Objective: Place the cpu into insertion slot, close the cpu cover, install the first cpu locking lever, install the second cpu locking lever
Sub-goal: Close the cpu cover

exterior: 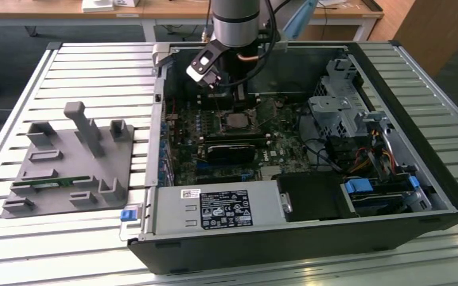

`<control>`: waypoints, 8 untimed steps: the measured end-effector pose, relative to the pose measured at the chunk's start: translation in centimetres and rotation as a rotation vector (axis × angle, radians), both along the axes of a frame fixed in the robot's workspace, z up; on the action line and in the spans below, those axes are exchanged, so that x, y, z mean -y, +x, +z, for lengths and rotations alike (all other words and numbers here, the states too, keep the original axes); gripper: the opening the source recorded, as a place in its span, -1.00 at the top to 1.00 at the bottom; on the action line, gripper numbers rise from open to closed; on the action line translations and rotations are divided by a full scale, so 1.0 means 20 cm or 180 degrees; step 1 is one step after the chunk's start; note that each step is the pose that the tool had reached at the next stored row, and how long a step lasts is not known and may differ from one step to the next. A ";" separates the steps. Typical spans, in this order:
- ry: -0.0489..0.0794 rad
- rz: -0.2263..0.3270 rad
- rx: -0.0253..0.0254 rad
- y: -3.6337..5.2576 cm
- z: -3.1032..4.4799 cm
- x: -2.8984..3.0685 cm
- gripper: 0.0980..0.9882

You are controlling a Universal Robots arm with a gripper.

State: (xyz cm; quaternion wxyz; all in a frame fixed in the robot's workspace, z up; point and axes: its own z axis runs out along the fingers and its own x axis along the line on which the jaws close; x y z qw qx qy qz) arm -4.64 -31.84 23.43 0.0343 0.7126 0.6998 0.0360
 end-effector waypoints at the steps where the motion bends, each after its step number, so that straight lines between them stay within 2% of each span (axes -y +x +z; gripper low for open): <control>1: 0.0000 -0.0003 -0.0001 0.000 0.002 0.000 0.98; 8: 0.0000 -0.0012 -0.0006 0.001 0.011 0.000 0.98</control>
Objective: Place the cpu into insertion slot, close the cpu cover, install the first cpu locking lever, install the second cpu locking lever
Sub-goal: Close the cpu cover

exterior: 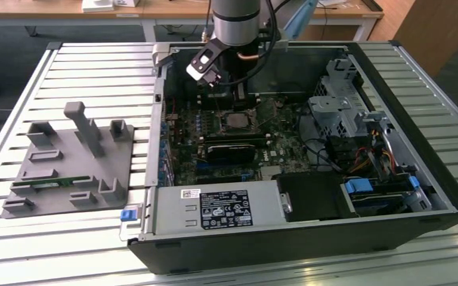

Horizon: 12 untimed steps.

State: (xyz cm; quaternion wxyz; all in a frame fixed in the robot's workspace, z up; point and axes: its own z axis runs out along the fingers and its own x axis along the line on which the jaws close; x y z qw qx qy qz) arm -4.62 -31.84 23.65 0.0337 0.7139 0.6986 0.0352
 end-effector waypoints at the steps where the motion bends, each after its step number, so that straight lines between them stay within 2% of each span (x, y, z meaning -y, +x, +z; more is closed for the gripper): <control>1: 0.0001 0.0000 0.0001 0.000 0.001 0.000 0.98; 3: 0.0003 0.0000 0.0001 0.000 0.015 0.000 0.98; 10: 0.0017 -0.0003 0.0001 0.000 0.137 0.000 0.98; 12: 0.0021 -0.0005 0.0001 0.000 0.146 0.000 0.98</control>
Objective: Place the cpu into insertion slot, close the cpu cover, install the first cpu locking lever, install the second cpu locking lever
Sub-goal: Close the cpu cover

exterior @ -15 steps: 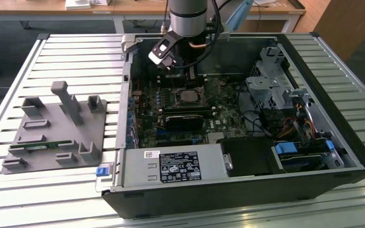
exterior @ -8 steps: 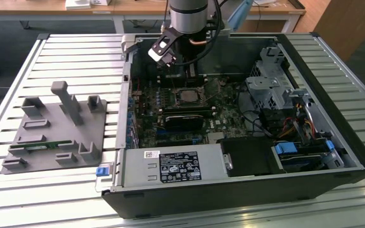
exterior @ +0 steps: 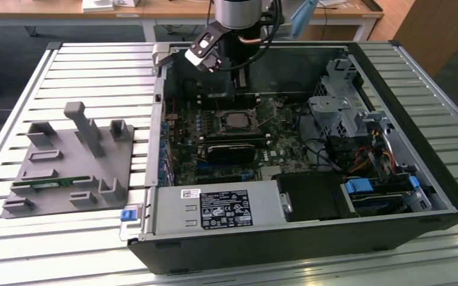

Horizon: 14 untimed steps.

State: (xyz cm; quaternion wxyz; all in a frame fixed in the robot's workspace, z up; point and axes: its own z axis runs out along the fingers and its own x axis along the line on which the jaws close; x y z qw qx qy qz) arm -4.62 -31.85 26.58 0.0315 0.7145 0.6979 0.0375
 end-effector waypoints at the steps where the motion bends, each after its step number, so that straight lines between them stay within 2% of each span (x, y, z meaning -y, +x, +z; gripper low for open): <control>1: 0.0000 -0.0002 0.0000 0.000 0.000 0.001 0.98; 8: 0.0000 -0.0009 0.0000 0.000 -0.001 0.014 0.98; 12: 0.0001 -0.0009 -0.0004 0.057 -0.001 0.016 0.98; 14: 0.0001 -0.0009 -0.0011 0.087 -0.001 0.017 0.98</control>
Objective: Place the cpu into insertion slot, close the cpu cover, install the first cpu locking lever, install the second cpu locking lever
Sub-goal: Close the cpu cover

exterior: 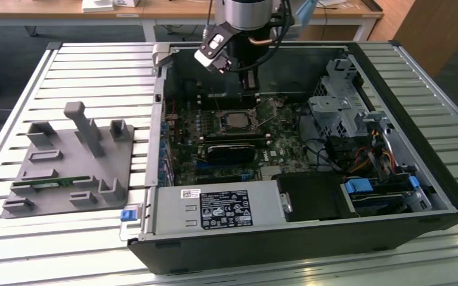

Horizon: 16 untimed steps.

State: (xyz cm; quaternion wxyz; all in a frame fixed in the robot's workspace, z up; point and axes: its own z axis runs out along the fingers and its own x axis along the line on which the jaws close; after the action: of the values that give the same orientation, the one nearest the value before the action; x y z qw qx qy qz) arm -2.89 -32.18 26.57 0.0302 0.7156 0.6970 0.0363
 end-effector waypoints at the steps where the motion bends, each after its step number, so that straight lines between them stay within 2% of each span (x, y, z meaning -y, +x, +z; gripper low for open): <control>1: 0.0000 0.0000 -0.0003 0.009 0.000 0.000 0.98; 8: 0.0000 0.0000 -0.0006 0.014 0.025 0.000 0.98; 16: 0.0000 0.0000 -0.0005 0.042 0.026 0.000 0.98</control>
State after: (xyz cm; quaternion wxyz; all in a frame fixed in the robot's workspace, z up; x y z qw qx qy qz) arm -2.05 -32.18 27.09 0.0296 0.7156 0.6970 0.0357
